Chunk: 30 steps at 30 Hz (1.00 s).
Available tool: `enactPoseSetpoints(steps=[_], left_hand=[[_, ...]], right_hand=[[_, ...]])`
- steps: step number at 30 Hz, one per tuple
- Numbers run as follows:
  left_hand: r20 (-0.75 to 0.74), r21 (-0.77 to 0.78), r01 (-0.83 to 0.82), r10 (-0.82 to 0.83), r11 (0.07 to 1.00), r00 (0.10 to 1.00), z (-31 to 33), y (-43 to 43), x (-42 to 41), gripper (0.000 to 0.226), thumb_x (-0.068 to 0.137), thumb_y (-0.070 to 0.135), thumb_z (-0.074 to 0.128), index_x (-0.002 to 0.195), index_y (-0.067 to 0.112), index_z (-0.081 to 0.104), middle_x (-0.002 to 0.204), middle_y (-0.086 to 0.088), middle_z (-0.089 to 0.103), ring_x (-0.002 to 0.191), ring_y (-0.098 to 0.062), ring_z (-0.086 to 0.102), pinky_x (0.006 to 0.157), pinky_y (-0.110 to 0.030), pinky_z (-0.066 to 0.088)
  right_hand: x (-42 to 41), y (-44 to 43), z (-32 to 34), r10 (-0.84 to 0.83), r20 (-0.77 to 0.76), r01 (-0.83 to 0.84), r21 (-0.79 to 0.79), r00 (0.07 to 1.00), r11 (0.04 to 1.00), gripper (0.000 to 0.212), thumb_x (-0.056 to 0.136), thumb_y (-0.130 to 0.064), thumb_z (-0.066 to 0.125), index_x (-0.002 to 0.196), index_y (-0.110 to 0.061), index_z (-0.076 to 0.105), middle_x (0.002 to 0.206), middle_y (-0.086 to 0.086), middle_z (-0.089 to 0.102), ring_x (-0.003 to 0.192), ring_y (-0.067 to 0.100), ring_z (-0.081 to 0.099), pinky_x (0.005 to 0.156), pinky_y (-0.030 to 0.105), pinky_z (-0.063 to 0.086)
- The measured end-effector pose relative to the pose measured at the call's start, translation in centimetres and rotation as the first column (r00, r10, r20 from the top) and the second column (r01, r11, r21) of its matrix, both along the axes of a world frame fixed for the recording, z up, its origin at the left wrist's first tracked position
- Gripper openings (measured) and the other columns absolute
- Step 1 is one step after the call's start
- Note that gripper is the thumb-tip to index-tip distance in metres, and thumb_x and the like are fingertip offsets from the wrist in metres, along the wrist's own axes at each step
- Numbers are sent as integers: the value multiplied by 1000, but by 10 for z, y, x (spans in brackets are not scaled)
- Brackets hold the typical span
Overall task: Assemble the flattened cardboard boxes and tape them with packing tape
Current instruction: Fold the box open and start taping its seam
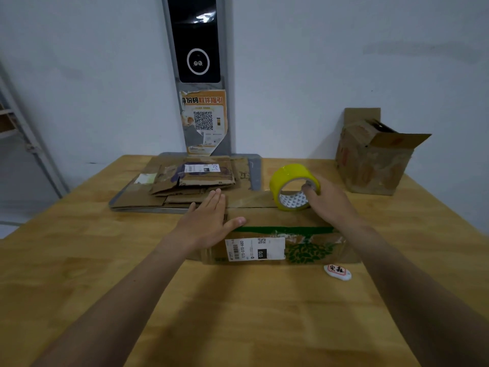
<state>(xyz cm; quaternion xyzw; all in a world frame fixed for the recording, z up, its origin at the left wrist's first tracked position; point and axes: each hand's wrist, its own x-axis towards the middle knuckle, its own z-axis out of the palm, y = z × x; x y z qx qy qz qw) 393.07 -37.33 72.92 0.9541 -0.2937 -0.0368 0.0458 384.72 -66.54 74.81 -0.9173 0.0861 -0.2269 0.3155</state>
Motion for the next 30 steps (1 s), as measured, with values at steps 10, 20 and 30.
enactPoseSetpoints(steps=[10,20,30], left_hand=[[-21,132,-239,244,962,970,11,50,10,135,61,97,-5,162,8,-8,170,-9,-19,157,-20,-17,121,-60,-13],[-41,43,-113,115,993,993,1,-3,15,147,51,102,-5,160,4,-12,169,-14,-22,156,-24,-22,126,-48,-8],[6,13,-17,17,1000,1000,-2,10,10,136,62,101,-3,162,9,-12,168,-6,-24,154,-16,-24,127,-49,-10]], right_hand=[[23,71,-5,27,-38,-27,-4,999,1000,20,105,-40,42,108,-24,53,81,5,61,76,27,59,61,39,42],[29,83,-6,24,-86,-30,-70,996,997,18,103,-42,41,109,-25,45,87,3,58,94,35,56,68,41,40],[33,87,-9,4,-35,-6,-52,999,999,10,104,-37,42,111,-31,47,82,-9,61,88,24,59,103,58,38]])
